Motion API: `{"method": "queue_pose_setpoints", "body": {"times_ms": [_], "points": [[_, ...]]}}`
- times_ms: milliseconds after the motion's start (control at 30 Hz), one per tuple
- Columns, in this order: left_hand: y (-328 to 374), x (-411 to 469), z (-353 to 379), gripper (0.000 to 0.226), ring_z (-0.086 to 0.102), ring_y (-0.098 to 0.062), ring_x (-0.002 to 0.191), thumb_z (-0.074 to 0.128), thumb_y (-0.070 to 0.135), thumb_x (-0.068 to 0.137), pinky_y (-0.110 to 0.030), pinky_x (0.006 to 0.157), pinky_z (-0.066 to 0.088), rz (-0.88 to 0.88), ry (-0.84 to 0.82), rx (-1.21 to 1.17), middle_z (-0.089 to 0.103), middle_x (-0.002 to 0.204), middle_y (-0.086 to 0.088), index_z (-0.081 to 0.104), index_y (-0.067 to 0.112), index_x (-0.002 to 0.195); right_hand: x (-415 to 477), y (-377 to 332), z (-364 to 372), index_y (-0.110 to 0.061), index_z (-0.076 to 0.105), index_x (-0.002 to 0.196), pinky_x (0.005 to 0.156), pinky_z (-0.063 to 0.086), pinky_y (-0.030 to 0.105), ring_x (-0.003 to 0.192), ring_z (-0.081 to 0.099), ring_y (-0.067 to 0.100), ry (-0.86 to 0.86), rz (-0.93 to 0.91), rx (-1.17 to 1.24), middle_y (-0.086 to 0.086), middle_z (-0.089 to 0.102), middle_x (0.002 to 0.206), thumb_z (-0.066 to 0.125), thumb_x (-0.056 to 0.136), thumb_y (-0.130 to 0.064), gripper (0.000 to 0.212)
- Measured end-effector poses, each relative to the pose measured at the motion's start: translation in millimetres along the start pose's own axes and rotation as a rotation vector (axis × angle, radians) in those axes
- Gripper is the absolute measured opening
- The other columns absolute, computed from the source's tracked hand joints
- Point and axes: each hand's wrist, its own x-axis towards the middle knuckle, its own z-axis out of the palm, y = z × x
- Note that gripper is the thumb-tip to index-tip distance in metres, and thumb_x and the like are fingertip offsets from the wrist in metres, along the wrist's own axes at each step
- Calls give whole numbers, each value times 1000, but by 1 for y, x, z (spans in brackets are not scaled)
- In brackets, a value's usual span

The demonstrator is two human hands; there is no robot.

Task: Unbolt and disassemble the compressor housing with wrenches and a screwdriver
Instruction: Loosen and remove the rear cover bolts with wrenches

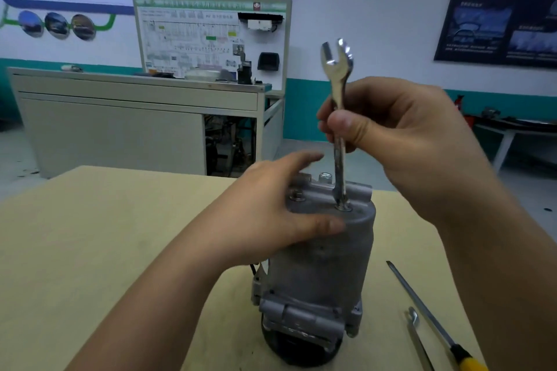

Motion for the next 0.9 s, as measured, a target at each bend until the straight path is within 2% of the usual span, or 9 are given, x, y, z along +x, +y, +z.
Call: {"method": "queue_pose_setpoints", "body": {"times_ms": [100,200,233,300,367,467,533,767,900], "points": [[-1,-1,5,89,26,0,132,55,77,55,-28,110,28,-16,-17,137,31,147,22,35,48,137,-1,4,-3,-26,64,80,66,52,15,72,65,3,61,24,51,-12,70,70,58,69,-30,14],[-1,2,6,97,39,-4,126,43,82,47,-41,108,33,-49,36,122,41,138,21,35,46,137,-2,9,-6,-26,64,83,67,53,16,73,66,3,100,42,38,-13,69,70,56,74,-29,12],[-1,4,6,99,41,-4,125,42,82,46,-41,107,34,-47,48,123,42,137,20,35,45,138,-2,11,-8,-25,63,83,68,53,17,73,66,3,114,50,48,-13,69,70,56,80,-24,8],[-1,7,10,101,40,-4,125,40,85,48,-34,106,35,-20,51,151,40,140,18,36,42,139,-2,13,-11,-24,62,83,70,54,18,72,66,4,151,62,40,-11,69,68,54,89,-12,16],[-2,9,14,99,44,-3,121,40,90,52,-25,98,38,8,40,180,42,138,16,41,40,137,-2,13,-11,-23,61,82,69,55,18,70,66,6,160,61,8,-8,68,67,50,94,-7,22],[-5,8,16,96,49,2,103,36,91,49,-18,83,41,25,66,169,48,122,18,52,40,129,-3,14,-8,-21,59,83,67,57,23,68,68,12,168,48,-42,-3,68,67,47,96,-6,23],[-5,7,17,98,49,4,98,33,90,47,-18,81,41,29,94,169,47,115,20,54,40,128,-4,14,-7,-20,58,82,64,57,24,65,68,14,201,48,-26,-2,66,65,46,97,-6,24],[5,-10,17,90,48,5,99,49,86,50,-17,82,41,36,128,208,44,110,25,53,41,127,-14,17,-2,-12,55,79,55,54,25,51,57,12,352,124,272,-4,56,53,36,99,-6,28],[12,-18,16,89,44,10,100,51,86,49,-16,84,41,81,45,189,41,113,29,49,45,127,-18,17,3,-11,52,81,52,52,23,47,48,8,305,200,464,-7,49,52,32,100,-13,28]]}}
